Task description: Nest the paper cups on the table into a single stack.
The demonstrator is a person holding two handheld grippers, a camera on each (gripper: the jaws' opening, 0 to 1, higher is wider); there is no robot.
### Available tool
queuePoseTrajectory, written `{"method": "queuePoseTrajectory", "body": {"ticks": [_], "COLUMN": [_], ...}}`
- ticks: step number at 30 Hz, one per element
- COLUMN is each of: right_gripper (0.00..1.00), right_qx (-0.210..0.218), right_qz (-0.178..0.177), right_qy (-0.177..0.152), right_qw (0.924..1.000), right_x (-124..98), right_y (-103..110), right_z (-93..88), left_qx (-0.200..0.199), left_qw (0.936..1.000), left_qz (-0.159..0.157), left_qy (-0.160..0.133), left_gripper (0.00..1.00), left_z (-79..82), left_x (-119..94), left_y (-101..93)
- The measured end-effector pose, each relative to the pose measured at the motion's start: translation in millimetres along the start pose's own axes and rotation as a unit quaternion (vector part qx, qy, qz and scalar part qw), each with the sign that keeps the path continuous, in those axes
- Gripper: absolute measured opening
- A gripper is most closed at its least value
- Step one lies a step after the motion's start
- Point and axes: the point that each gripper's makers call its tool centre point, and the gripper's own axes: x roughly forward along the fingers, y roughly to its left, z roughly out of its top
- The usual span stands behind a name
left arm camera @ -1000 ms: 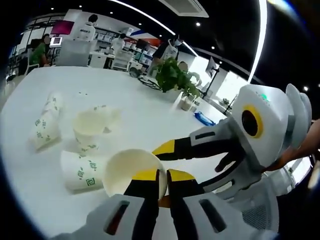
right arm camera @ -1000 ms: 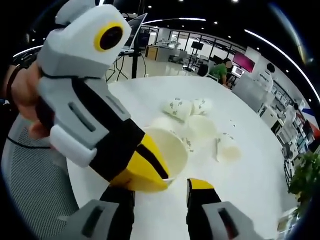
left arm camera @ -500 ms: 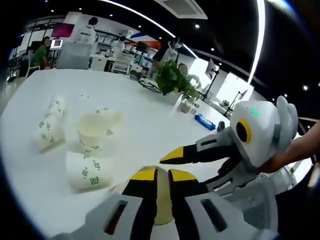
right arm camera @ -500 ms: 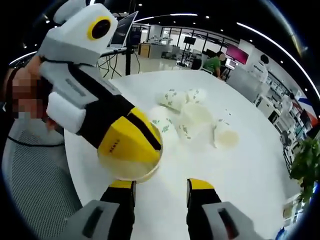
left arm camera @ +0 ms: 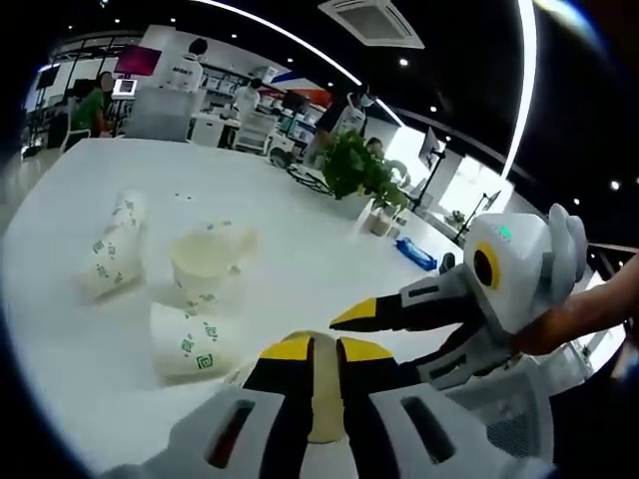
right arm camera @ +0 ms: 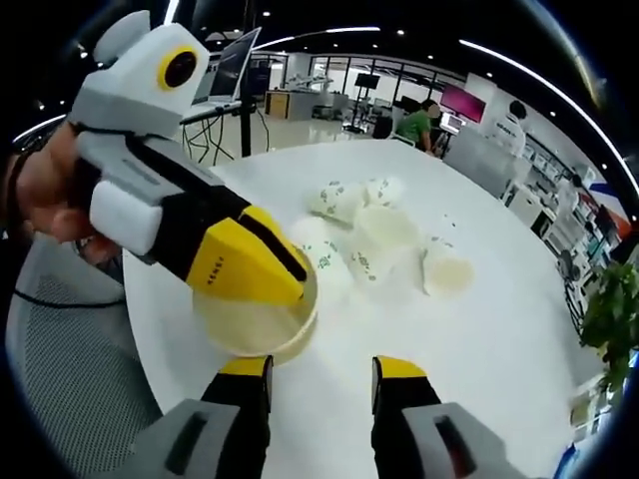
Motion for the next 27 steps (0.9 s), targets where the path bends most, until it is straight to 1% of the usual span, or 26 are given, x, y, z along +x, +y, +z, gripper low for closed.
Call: {"method": "queuePoseTrajectory", "body": {"ticks": [1, 3, 10, 18, 23, 27], "right_gripper": [0.38, 0.38, 0.37, 0.37, 0.36, 0.36], "right_qx": [-0.001, -0.003, -0.001, 0.004, 0.013, 0.011], "right_qz": [0.0, 0.001, -0.001, 0.0, 0.0, 0.002], "right_qy": [-0.001, -0.001, -0.001, 0.004, -0.001, -0.005], "right_qw": [1.0, 1.0, 1.0, 1.0, 0.9999, 0.9999], "right_x": [0, -1, -3, 2, -4, -2], "right_y": [0, 0, -1, -3, -2, 0], "right_z": [0.7, 1.7, 1.8, -5.8, -0.4, 2.1], "left_qx": [-0.001, -0.003, -0.002, -0.001, 0.0, 0.001], "left_qw": [1.0, 1.0, 1.0, 1.0, 1.0, 0.9999], "left_qz": [0.001, 0.002, 0.003, 0.004, 0.007, 0.012], "left_qy": [-0.002, -0.005, -0.004, -0.003, 0.0, -0.003], "left_gripper": [0.08, 0.08, 0.11, 0.11, 0.11, 0.11], "left_z": [4.1, 8.1, 15.8, 16.6, 15.2, 16.9], "left_x": [1, 1, 5, 4, 3, 0], "left_y": [3.6, 5.1, 11.4, 13.3, 14.1, 18.2]}}
